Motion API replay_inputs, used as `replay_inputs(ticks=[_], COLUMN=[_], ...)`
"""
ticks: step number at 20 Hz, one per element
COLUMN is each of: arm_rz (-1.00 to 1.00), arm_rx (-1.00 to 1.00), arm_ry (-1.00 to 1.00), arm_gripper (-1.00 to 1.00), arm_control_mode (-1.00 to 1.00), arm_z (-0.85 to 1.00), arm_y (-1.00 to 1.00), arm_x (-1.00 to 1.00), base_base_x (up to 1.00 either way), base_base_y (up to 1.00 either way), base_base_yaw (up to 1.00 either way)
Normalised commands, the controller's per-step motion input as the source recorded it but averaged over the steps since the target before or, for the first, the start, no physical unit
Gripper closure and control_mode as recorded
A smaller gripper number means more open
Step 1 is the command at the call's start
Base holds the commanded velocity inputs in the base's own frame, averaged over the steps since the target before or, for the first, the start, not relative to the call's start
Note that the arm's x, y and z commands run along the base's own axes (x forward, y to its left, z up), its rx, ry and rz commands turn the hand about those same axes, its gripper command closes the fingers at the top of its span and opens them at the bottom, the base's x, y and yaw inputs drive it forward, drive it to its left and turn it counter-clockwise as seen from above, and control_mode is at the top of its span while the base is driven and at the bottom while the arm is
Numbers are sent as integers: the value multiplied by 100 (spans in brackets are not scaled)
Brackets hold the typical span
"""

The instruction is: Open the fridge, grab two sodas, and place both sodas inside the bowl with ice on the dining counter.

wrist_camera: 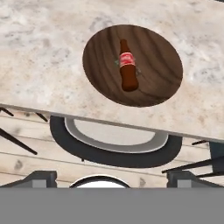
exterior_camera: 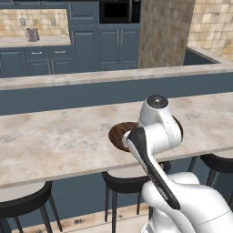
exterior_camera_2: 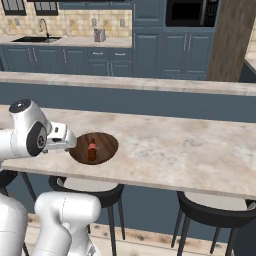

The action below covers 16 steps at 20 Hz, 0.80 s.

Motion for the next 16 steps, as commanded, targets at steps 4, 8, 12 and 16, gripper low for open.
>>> replay_inputs(ticks=[4, 8, 12, 16], arm_rz=[0, -1, -3, -7], arm_rx=[0, 0, 0, 0], arm_ry=[-29, -30, -12, -7], arm_gripper=[-100, -100, -100, -100], arm_control_mode=[-100, -100, -100, -100], arm_z=[-9, 0, -4, -12], arm_y=[-7, -4, -1, -3], arm_x=[-100, -88, -42, -35], base_base_x=[0, 0, 0, 0], base_base_y=[0, 0, 0, 0], base_base_yaw=[0, 0, 0, 0])
